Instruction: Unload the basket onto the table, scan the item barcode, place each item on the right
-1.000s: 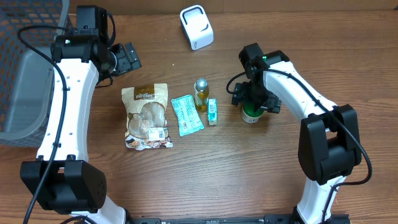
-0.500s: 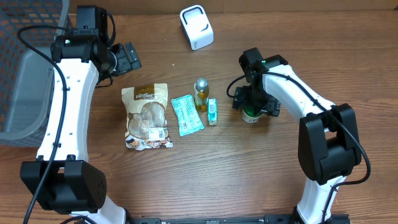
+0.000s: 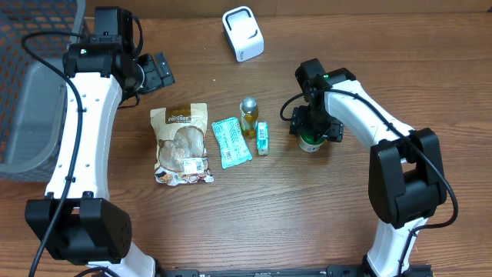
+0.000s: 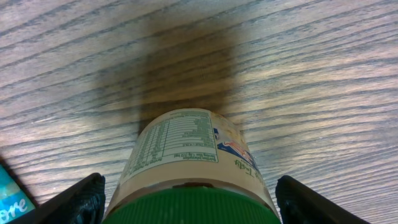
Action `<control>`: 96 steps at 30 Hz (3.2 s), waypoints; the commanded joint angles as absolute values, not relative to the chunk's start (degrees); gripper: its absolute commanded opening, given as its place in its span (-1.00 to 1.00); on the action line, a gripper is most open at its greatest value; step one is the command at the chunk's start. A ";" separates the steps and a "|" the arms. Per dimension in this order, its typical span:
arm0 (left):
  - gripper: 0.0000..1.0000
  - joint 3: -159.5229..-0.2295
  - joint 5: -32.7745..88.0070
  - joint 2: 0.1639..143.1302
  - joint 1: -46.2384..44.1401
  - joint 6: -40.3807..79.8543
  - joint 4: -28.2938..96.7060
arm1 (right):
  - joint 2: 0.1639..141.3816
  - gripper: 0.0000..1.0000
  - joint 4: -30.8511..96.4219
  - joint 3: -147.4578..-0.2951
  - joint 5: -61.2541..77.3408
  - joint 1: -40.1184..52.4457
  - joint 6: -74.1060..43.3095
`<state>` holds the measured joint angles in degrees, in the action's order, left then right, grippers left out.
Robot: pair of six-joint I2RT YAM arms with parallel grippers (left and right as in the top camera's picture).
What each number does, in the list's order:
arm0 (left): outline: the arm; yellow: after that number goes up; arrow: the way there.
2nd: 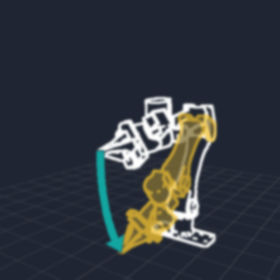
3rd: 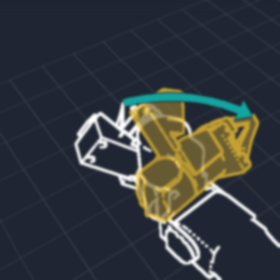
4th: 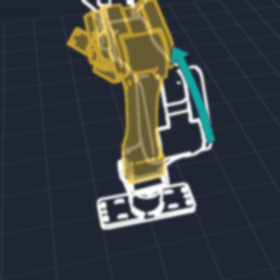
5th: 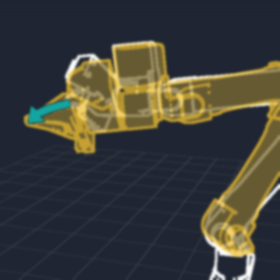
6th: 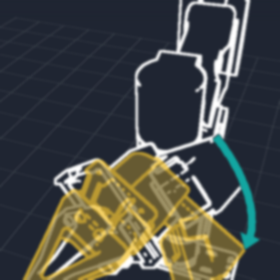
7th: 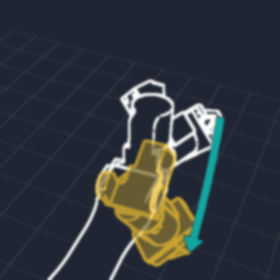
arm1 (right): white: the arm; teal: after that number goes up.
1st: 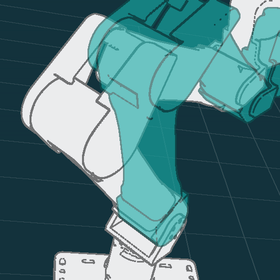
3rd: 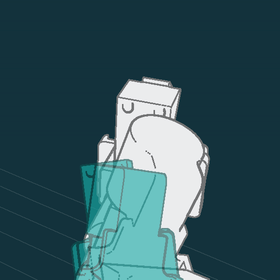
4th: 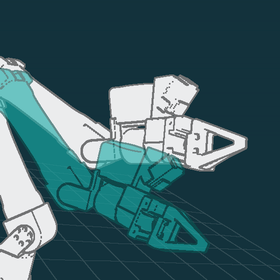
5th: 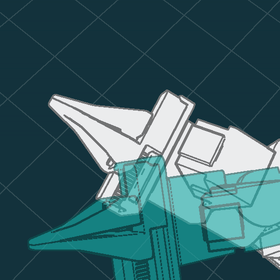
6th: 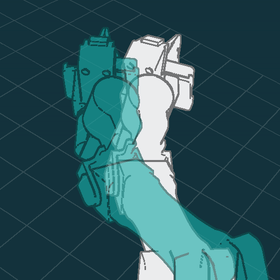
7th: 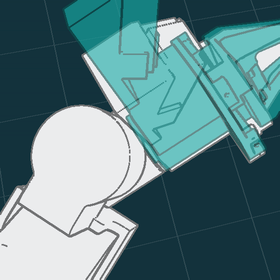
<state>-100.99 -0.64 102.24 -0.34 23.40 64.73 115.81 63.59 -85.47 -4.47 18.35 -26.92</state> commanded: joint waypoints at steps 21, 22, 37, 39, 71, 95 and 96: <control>0.99 -102.04 -0.58 101.60 -0.40 22.68 64.69 | 115.90 0.26 63.09 -83.92 -4.86 17.93 -25.02; 0.99 -102.04 -0.58 101.60 -0.40 22.68 64.69 | 115.90 0.25 63.09 -83.92 -4.86 17.93 -25.02; 0.99 -102.04 -0.58 101.60 -0.40 22.70 64.69 | 115.90 0.45 60.95 -81.69 -4.86 17.91 -25.02; 0.99 -102.04 -0.58 101.60 -0.40 22.68 64.69 | 115.90 0.36 60.86 -81.71 -4.86 17.93 -25.02; 0.99 -102.04 -0.58 101.60 -0.40 22.68 64.69 | 114.21 -0.52 91.07 -93.49 31.35 17.93 -25.23; 0.99 -102.04 -0.58 101.60 -0.40 22.68 64.69 | 114.21 -0.93 96.57 -93.49 42.13 17.93 -25.23; 0.99 -102.04 -0.58 101.60 -0.40 22.68 64.69 | 114.21 -0.92 96.60 -93.49 42.13 17.93 -25.23</control>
<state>-100.99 -0.64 102.24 -0.34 23.40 64.73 115.87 96.23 -92.51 39.29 18.09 -25.23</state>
